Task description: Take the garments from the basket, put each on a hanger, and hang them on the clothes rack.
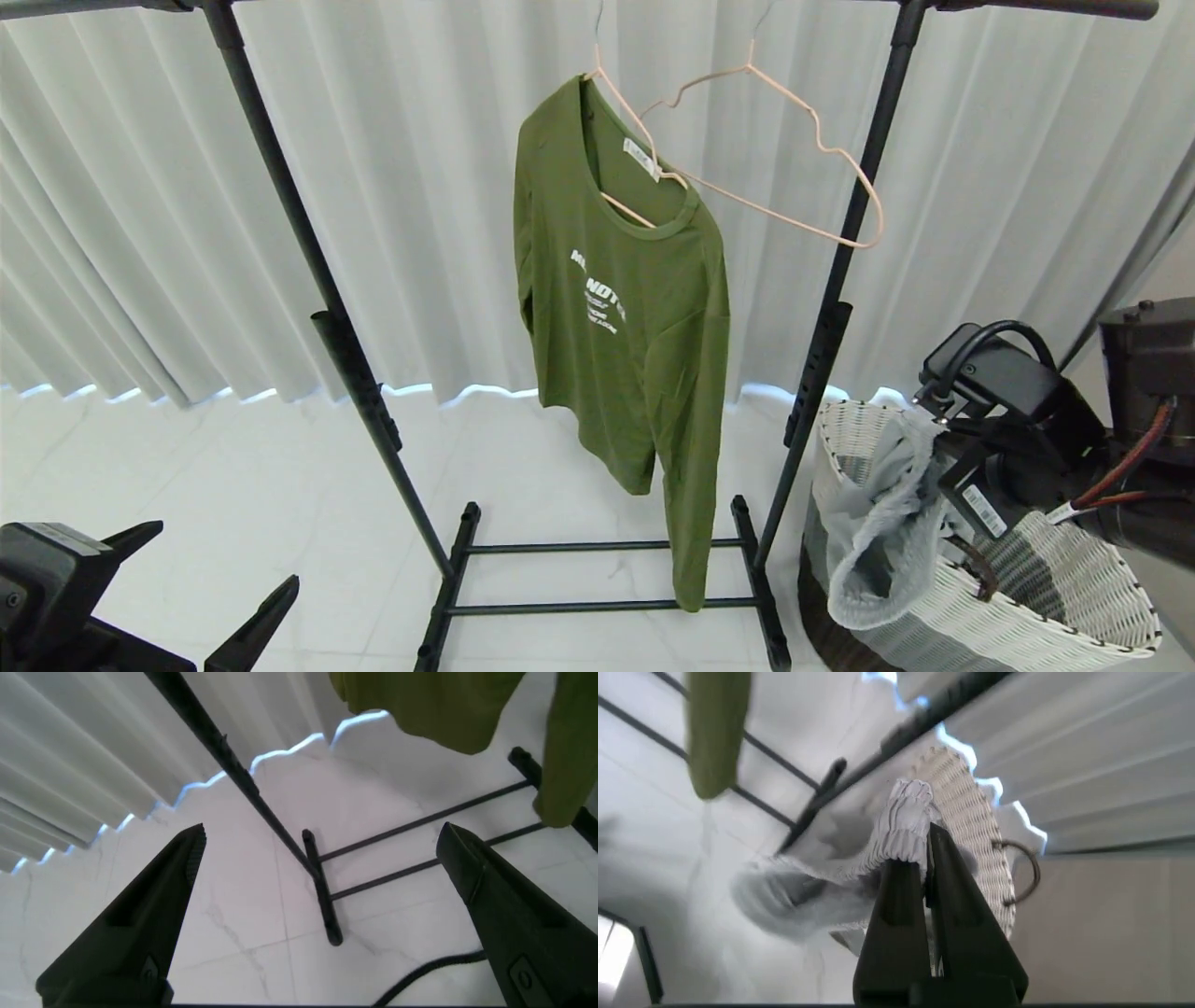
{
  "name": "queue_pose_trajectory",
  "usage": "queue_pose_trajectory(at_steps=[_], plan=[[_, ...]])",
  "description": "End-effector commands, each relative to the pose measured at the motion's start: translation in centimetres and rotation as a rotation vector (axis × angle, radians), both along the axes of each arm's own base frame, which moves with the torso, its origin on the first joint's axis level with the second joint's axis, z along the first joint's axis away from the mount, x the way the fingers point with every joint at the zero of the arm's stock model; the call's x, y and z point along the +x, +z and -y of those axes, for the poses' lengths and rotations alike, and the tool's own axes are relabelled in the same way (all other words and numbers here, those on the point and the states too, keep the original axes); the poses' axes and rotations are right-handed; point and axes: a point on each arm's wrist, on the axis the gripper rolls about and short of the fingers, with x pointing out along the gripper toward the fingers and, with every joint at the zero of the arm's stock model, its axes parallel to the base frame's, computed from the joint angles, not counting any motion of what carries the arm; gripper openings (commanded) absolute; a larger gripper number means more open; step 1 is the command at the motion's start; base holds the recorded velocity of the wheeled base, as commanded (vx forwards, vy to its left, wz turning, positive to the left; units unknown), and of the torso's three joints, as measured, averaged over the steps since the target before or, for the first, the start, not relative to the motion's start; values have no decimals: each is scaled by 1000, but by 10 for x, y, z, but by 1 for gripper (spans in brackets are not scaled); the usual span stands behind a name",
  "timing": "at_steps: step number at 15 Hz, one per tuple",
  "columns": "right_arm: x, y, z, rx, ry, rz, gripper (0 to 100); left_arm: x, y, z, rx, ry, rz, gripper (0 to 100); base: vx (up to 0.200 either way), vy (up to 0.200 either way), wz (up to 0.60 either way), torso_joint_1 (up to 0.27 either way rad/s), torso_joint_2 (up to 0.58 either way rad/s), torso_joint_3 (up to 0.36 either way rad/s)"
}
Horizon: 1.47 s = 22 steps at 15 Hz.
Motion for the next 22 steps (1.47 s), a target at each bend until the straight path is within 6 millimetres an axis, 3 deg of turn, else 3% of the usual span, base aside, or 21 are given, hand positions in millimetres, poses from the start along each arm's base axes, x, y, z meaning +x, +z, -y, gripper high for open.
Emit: queue_pose_trajectory(at_steps=[1,5,10,12,15,18,20,22], plan=[[0,2,-2,6,5,7,0,2,2,0,-1,0,3,100,0,200,0,2,12,-7],[1,8,-5,17,15,22,0,3,2,1,-2,-13,-3,100,0,200,0,1,2,5],[6,29,-31,100,70,62,0,0,1,13,-11,-176,-5,100,0,0,0,0,0,0],[7,38,-37,131,83,83,0,1,8,20,-35,-284,12,100,0,0,0,0,0,0],[5,52,-48,199,107,104,0,21,32,32,-71,-356,42,100,0,0,0,0,0,0],[-4,71,-63,342,142,112,0,59,73,77,-250,-462,31,100,0,0,0,0,0,0],[-10,82,-70,414,165,118,0,71,76,108,-286,-529,-20,100,0,0,0,0,0,0],[-20,94,-76,492,201,120,0,78,65,150,-271,-628,-103,100,0,0,0,0,0,0]])
